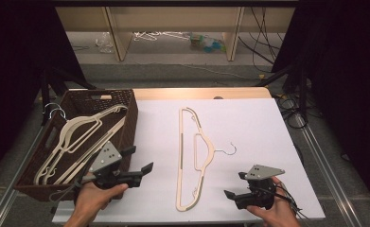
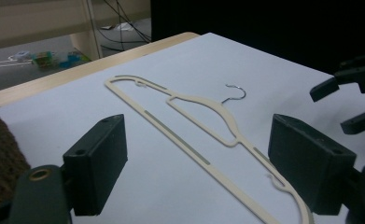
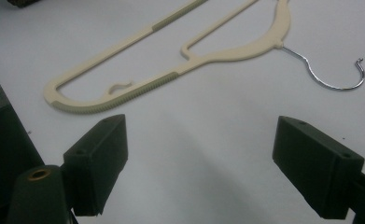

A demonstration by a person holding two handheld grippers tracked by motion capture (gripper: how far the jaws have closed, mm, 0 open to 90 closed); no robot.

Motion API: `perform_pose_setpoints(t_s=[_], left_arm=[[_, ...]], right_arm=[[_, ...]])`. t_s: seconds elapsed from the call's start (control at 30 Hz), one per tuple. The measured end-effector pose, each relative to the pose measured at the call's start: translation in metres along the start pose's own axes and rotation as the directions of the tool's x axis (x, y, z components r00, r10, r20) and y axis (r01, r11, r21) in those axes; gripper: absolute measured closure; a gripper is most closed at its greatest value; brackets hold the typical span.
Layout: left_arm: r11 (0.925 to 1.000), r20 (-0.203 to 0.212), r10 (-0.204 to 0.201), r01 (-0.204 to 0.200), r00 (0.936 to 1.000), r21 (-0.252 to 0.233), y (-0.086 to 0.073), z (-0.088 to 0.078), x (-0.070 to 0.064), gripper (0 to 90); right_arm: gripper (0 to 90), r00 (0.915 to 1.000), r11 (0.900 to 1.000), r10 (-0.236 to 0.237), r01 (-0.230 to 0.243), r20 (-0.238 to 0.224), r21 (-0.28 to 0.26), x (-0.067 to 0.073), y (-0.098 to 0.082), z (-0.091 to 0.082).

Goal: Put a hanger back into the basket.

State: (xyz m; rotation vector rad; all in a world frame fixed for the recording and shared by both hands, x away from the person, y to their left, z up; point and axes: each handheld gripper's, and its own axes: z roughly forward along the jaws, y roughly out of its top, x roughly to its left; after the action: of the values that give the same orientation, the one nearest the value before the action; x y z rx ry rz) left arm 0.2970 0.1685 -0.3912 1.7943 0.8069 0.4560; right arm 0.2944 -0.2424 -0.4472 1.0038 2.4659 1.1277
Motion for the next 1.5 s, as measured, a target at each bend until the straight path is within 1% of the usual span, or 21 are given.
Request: perform_pose_setpoints(t_s=[0.07, 0.2, 0.27, 0.33, 0.4, 0.5, 0.53, 0.6, 0.67, 0.7, 0.73, 0.93, 1.0, 1.1, 1.17, 1.2, 1.33, 1.4, 1.43, 1.47, 1.5], left_arm=[[0.9999, 0.002, 0.006, -0.006, 1.0000, 0.014, -0.012, 0.004, -0.008, 18.5], [0.9994, 0.003, -0.003, 0.003, 1.0000, 0.035, -0.026, 0.010, -0.015, 18.4], [0.9979, 0.013, 0.018, -0.019, 0.9998, 0.062, -0.033, 0.014, -0.020, 18.3], [0.9960, 0.011, 0.053, -0.053, 0.9985, 0.072, -0.035, 0.016, -0.025, 18.3], [0.9960, 0.011, 0.064, -0.065, 0.9979, 0.062, -0.036, 0.018, -0.027, 18.1], [0.9929, 0.011, 0.098, -0.099, 0.9951, 0.066, -0.039, 0.020, -0.029, 18.2], [0.9927, 0.009, 0.100, -0.100, 0.9950, 0.067, -0.041, 0.021, -0.029, 18.2], [0.9920, 0.008, 0.105, -0.105, 0.9944, 0.069, -0.042, 0.022, -0.027, 18.2], [0.9928, -0.003, 0.093, -0.092, 0.9957, 0.076, -0.042, 0.021, -0.027, 18.1], [0.9937, -0.005, 0.088, -0.087, 0.9961, 0.071, -0.043, 0.021, -0.025, 18.1], [0.9937, -0.005, 0.088, -0.087, 0.9961, 0.071, -0.043, 0.021, -0.025, 18.1], [0.9929, -0.006, 0.096, -0.095, 0.9954, 0.072, -0.043, 0.020, -0.023, 18.2], [0.9921, -0.005, 0.102, -0.102, 0.9947, 0.073, -0.043, 0.020, -0.023, 18.2], [0.9916, 0.000, 0.107, -0.107, 0.9942, 0.072, -0.043, 0.020, -0.022, 18.2], [0.9917, -0.005, 0.106, -0.106, 0.9943, 0.074, -0.043, 0.020, -0.022, 18.3], [0.9926, -0.005, 0.094, -0.093, 0.9956, 0.078, -0.043, 0.020, -0.022, 18.3], [0.9915, -0.003, 0.104, -0.103, 0.9946, 0.079, -0.044, 0.021, -0.022, 18.4], [0.9901, 0.000, 0.116, -0.115, 0.9933, 0.080, -0.044, 0.021, -0.023, 18.6], [0.9906, 0.002, 0.110, -0.110, 0.9939, 0.081, -0.044, 0.021, -0.023, 18.6], [0.9905, 0.006, 0.112, -0.112, 0.9937, 0.080, -0.044, 0.022, -0.023, 18.7], [0.9904, 0.004, 0.111, -0.111, 0.9938, 0.082, -0.044, 0.021, -0.024, 18.7]], right_arm=[[19.1, 0.9999, 1.000, 0.016, -0.016, 0.006, 0.006, 0.000, 0.000, -0.001], [19.1, 1.0000, 1.000, 0.003, -0.003, 0.004, 0.001, 0.001, 0.000, 0.001], [19.2, 1.0000, 1.000, 0.004, -0.004, 0.005, 0.010, 0.002, -0.001, 0.001], [19.2, 0.9999, 1.000, 0.009, -0.009, 0.008, 0.009, 0.002, -0.001, 0.001], [19.1, 1.0000, 1.000, 0.007, -0.007, 0.007, 0.005, 0.002, 0.000, 0.002], [18.3, 0.9989, 0.999, 0.036, -0.036, 0.032, 0.007, 0.003, 0.003, 0.007], [18.3, 0.9988, 1.000, 0.029, -0.029, 0.039, 0.006, 0.002, 0.003, 0.010], [18.2, 0.9973, 0.998, 0.054, -0.055, 0.048, 0.019, 0.004, 0.007, 0.014], [17.9, 0.9966, 0.998, 0.057, -0.058, 0.059, 0.021, 0.004, 0.009, 0.017], [17.8, 0.9950, 0.998, 0.065, -0.067, 0.077, 0.022, 0.005, 0.012, 0.024], [17.8, 0.9950, 0.998, 0.065, -0.067, 0.077, 0.022, 0.005, 0.012, 0.024], [19.9, 0.9933, 0.995, 0.054, -0.062, 0.102, 0.083, 0.016, 0.031, 0.057], [19.9, 0.9924, 0.995, 0.054, -0.064, 0.110, 0.081, 0.017, 0.033, 0.061], [20.5, 0.9912, 0.992, 0.053, -0.066, 0.122, 0.111, 0.022, 0.042, 0.080], [20.7, 0.9907, 0.991, 0.057, -0.071, 0.123, 0.116, 0.023, 0.044, 0.085], [21.1, 0.9899, 0.990, 0.050, -0.066, 0.132, 0.125, 0.024, 0.046, 0.093], [22.3, 0.9889, 0.986, 0.071, -0.089, 0.131, 0.144, 0.027, 0.049, 0.102], [24.0, 0.9892, 0.983, 0.049, -0.072, 0.138, 0.167, 0.027, 0.050, 0.107], [24.6, 0.9895, 0.979, 0.051, -0.077, 0.135, 0.191, 0.026, 0.051, 0.108], [25.1, 0.9859, 0.982, 0.056, -0.083, 0.158, 0.168, 0.026, 0.049, 0.113], [24.7, 0.9873, 0.978, 0.053, -0.081, 0.150, 0.192, 0.025, 0.050, 0.112]])
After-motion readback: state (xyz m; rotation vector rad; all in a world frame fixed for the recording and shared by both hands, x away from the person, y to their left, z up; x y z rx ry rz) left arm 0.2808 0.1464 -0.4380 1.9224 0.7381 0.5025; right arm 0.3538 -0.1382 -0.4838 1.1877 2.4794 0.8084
